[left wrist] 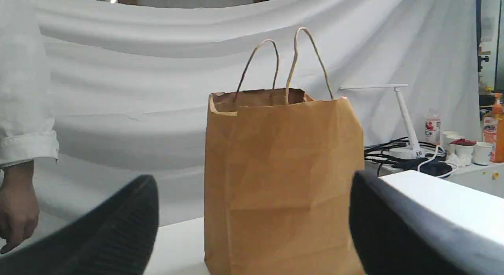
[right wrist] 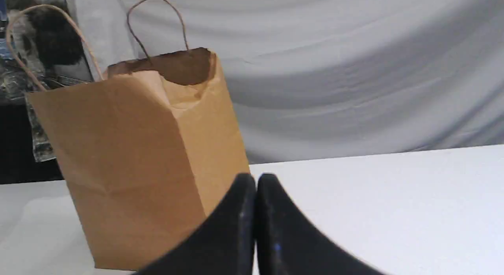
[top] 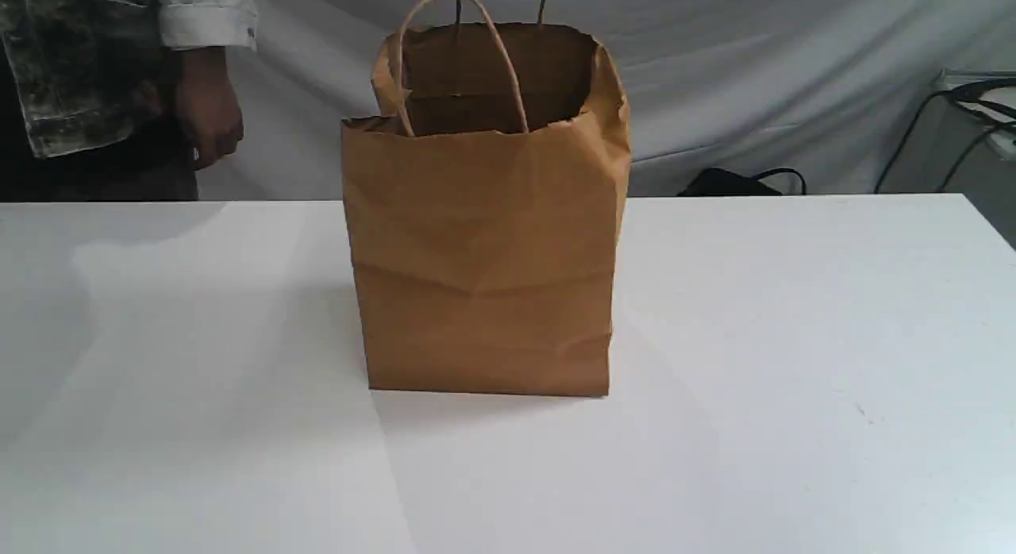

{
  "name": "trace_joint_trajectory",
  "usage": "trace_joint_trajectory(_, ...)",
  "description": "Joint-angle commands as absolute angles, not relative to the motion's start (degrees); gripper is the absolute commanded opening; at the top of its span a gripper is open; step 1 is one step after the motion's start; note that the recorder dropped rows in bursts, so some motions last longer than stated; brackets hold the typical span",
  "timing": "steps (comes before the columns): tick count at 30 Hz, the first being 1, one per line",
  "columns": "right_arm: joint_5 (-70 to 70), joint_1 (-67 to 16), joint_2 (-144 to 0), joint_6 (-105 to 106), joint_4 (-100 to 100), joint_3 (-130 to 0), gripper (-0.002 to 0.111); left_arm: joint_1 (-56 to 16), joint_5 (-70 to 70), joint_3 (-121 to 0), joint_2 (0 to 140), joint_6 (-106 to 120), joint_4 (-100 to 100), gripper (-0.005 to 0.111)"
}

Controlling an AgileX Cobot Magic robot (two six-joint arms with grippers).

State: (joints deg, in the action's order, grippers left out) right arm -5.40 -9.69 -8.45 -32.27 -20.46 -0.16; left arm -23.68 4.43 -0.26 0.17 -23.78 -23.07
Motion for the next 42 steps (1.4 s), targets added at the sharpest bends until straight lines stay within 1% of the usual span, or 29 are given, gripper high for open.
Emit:
trace_joint_trajectory(1,-1.1,-9.2,-5.3,-30.4,-19.1,0.0,0.0,-24.0,4.3,0.0,0.0,-23.5,-23.0,0.069)
trace_joint_trajectory(4,6.5,-9.2,-1.3,-30.2,-19.1,0.0,0.0,-24.0,4.3,0.0,0.0,-23.5,-23.0,0.069)
trace_joint_trajectory(6,9.3,-9.2,0.0,-30.2,-19.9,0.0,0.0,-24.0,4.3,0.0,0.0,-23.5,-23.0,0.069)
trace_joint_trajectory(11,9.9,-9.2,0.0,-30.4,-22.1,0.0,0.0,-24.0,4.3,0.0,0.0,-23.5,-23.0,0.069)
trace_joint_trajectory(18,19.1,-9.2,0.0,-32.1,-21.9,0.0,0.0,-24.0,4.3,0.0,0.0,-23.5,-23.0,0.069)
trace_joint_trajectory(30,19.0,-9.6,0.0,-32.8,-24.8,0.0,0.0,-24.0,4.3,0.0,0.0,-23.5,-23.0,0.069)
trace_joint_trajectory(33,18.5,-11.0,0.0,-32.3,-28.3,0.0,0.0,-24.0,4.3,0.0,0.0,-23.5,-23.0,0.069)
trace_joint_trajectory(38,18.2,-15.6,0.0,-32.1,-31.6,0.0,0.0,-24.0,4.3,0.0,0.0,-23.5,-23.0,0.069)
trace_joint_trajectory(42,17.6,-22.0,0.0,-33.4,-30.9,0.0,0.0,-24.0,4.3,0.0,0.0,-23.5,-23.0,0.069)
